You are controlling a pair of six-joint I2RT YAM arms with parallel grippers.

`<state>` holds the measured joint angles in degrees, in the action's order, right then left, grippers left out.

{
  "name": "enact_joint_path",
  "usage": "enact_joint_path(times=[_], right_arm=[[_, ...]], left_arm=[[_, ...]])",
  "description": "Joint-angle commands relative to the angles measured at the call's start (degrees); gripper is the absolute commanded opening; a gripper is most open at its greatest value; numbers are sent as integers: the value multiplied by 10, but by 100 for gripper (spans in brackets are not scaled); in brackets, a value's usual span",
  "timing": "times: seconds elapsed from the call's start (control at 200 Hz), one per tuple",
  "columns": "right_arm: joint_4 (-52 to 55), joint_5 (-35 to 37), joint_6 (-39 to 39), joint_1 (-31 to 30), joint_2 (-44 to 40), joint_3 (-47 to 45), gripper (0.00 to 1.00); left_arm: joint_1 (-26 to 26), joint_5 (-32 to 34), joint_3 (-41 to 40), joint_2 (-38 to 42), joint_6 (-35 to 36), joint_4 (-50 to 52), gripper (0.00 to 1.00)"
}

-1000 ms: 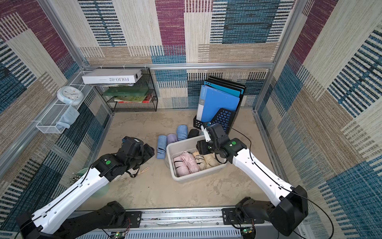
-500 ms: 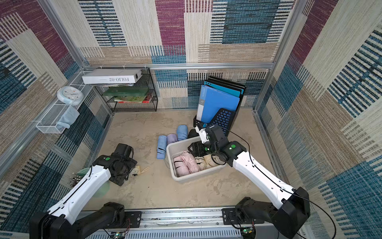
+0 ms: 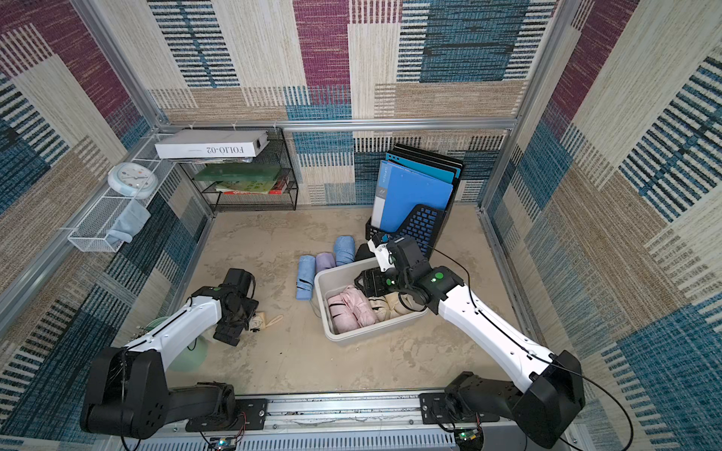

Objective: Put the umbrella into the storage box
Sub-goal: Pick up the umbrella from the center of the board.

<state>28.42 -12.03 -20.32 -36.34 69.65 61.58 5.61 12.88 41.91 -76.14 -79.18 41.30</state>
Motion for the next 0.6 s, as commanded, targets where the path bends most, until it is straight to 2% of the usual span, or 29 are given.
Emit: enact_joint_path(times=[0.0,0.311,0.596], right_arm=[[-9,5,-6,0,-8,-2,76],[-7,14,-23,0,-35,-4,74],[-4,19,-17,-1,-40,1,72]], left_arm=[[-1,6,-2,-18,-12,-21,84],[1,-14,-13,-64,-15,-78,63],[33,-18,-13,-40,-10,-78,41]])
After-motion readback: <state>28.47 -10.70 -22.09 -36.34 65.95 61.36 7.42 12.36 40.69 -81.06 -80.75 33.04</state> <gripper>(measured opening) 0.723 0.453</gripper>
